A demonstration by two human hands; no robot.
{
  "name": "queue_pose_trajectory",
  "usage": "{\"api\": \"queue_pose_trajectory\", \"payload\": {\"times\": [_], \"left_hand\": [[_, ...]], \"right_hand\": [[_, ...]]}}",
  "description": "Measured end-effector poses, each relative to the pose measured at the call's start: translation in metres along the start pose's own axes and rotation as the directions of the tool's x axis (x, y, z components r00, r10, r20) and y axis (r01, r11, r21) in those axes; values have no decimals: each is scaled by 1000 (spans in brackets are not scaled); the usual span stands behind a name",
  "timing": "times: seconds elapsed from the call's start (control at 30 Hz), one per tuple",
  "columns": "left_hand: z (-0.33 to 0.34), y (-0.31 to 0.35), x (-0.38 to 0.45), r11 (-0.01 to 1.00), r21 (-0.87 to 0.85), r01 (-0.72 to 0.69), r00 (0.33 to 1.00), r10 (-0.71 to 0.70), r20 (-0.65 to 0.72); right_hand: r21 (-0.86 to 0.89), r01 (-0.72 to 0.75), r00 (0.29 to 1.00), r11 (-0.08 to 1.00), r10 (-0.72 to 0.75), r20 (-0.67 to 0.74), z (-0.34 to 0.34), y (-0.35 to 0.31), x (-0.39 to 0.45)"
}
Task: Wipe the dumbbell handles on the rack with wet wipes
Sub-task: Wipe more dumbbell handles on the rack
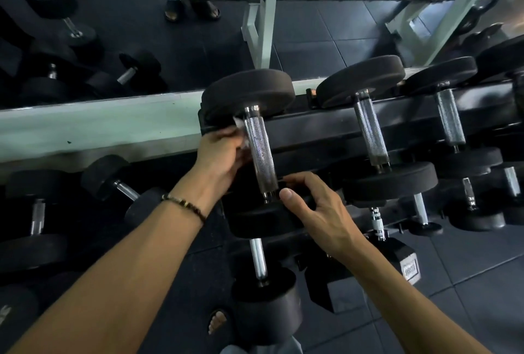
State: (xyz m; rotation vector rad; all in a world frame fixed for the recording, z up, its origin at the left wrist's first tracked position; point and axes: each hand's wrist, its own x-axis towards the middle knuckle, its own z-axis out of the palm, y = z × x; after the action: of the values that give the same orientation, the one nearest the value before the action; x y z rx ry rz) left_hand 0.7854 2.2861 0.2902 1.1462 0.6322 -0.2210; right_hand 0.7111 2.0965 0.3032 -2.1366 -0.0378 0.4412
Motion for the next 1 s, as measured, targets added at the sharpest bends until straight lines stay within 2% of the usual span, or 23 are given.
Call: {"api": "queue_pose_trajectory", "payload": {"times": [0.07,0.1,0.17,0.23,0.27,0.3,0.4,0.47,0.5,0.57,0.63,0.7,0.83,0.9,1.0], "left_hand": [[12,9,10,986,-165,-11,999,2,-54],[14,8,7,989,-149,-5,999,-3,-49],[0,0,-9,996,81,44,999,-45,11],[-16,-12,-27,931,356,82,988,-122,91],[-20,-16,-31,903,420,89,979,-157,131],[-19,-16,-31,899,429,86,976,-164,146],[-7,-5,-15,972,225,63,993,-84,86],[-5,-4,-12,977,205,51,992,-74,104],[-11,-7,-15,956,292,35,987,-79,140],[-25,-14,-31,848,529,-34,962,-116,247],[-33,-17,-42,756,647,-98,939,-145,312],[-31,-14,-40,783,613,-102,954,-97,283],[-24,-9,-27,931,363,-25,988,-33,153],[-28,-13,-29,898,439,-39,976,-60,208],[-34,-20,-36,774,616,-146,962,-34,271]], "right_hand": [[-2,1,1000,1000,-1,-4,0,0,0],[-1,1,1000,1000,-1,-8,0,0,0],[1,1,1000,1000,-1,-24,0,0,0],[0,-5,1000,1000,5,-28,0,0,0],[-2,-6,1000,1000,6,-28,0,0,0],[-5,-7,1000,1000,7,-26,0,-1,0],[-16,-4,1000,1000,4,-14,-1,-1,0],[-15,0,1000,1000,0,-14,0,0,1],[-11,2,1000,1000,-2,-15,0,0,1],[0,7,1000,1000,-7,-26,0,0,1],[8,7,1000,1000,-7,-29,1,1,0],[9,0,1000,1000,0,-31,2,1,-1],[9,8,999,1000,-7,-54,3,0,0],[17,13,998,1000,-12,-61,4,0,-1],[33,18,997,999,-16,-76,5,-1,-1]]}}
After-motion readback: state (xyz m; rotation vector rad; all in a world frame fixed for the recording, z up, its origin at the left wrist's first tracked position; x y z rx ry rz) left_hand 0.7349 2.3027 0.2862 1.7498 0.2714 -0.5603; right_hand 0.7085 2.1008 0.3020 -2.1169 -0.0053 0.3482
